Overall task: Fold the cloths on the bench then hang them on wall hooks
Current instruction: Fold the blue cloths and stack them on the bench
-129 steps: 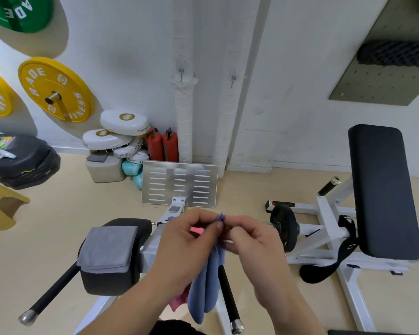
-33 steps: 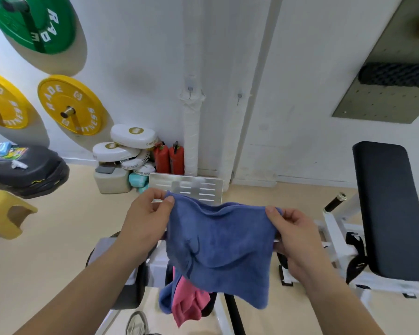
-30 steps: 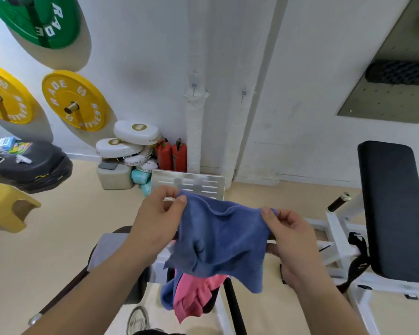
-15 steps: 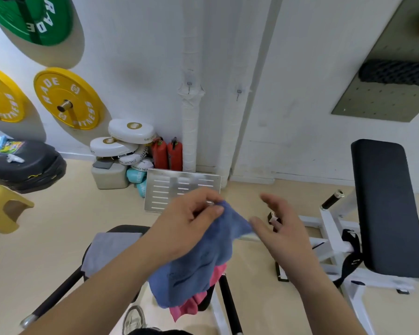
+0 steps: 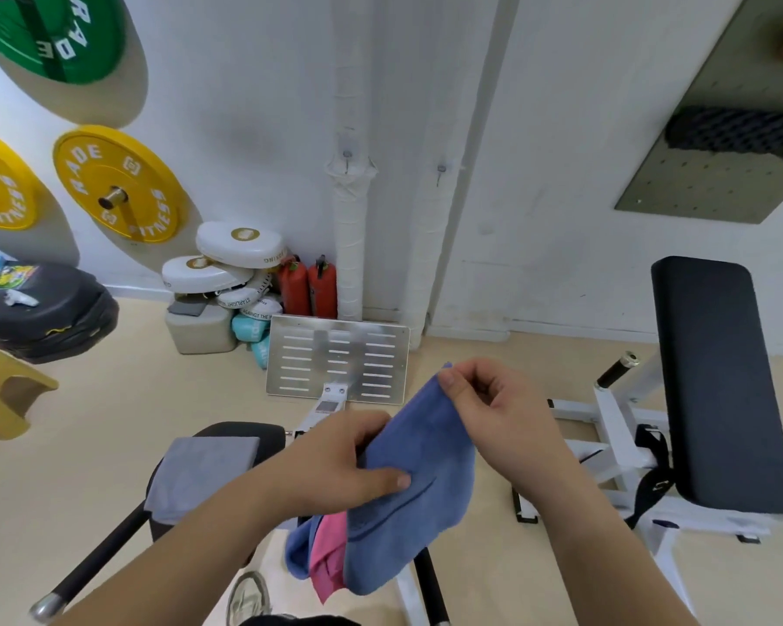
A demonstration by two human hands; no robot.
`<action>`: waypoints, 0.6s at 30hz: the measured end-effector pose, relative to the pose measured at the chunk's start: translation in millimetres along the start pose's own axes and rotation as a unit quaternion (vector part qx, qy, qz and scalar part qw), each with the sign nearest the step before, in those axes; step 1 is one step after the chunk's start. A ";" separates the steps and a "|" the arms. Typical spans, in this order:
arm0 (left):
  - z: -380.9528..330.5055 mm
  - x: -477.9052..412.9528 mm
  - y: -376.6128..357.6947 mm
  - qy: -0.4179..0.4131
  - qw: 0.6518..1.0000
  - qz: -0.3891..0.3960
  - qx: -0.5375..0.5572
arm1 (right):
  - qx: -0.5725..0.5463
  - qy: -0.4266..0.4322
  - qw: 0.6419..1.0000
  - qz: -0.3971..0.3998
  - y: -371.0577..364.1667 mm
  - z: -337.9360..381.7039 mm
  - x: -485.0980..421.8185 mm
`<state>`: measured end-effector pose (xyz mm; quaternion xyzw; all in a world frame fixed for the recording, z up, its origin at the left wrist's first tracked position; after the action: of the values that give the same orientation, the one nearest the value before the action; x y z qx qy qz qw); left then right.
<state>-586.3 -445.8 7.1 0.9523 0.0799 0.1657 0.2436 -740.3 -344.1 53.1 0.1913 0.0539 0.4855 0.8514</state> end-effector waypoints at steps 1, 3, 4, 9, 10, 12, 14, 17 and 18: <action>9.5 -0.3 -3.5 0.015 0.999 0.013 -0.033 | 0.021 0.001 1.000 -0.013 5.0 -2.4 -0.9; 28.9 0.1 -4.6 0.038 0.998 0.021 -0.054 | 0.058 -0.009 0.997 -0.053 20.4 -11.9 -2.4; 38.6 0.7 -3.0 0.052 0.997 0.018 -0.063 | 0.071 -0.018 0.994 -0.076 29.7 -18.6 -2.5; 70.5 4.1 1.8 0.094 0.990 0.003 -0.102 | 0.080 -0.037 0.982 -0.166 69.4 -43.3 -0.4; 72.5 3.2 1.7 0.091 0.992 -0.007 -0.091 | 0.085 -0.040 0.981 -0.172 72.6 -46.5 -0.7; 73.2 2.8 4.8 0.089 0.993 -0.038 -0.063 | 0.098 -0.053 0.977 -0.183 77.7 -55.2 -2.0; 70.2 6.6 12.1 0.084 0.994 -0.072 -0.009 | 0.101 -0.066 0.973 -0.197 82.5 -65.6 -1.5; 62.2 17.2 26.2 0.054 0.987 -0.139 0.064 | 0.069 -0.064 0.970 -0.223 87.3 -73.3 3.5; 59.3 21.8 31.7 0.043 0.982 -0.167 0.080 | 0.048 -0.060 0.969 -0.233 87.2 -72.9 5.3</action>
<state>-542.6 -494.2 -20.4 0.9339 0.2613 0.1562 0.1877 -828.1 -280.0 19.4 0.2424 0.0689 0.2580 0.9327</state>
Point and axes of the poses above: each hand's wrist, its own x-axis away from the middle knuckle, its own y-axis out of the back of the hand, z = x × y, the point moved 7 cm from there along -x, towards the middle knuckle, and after that the axes turned 9 degrees about z, right-handed, at the moved point
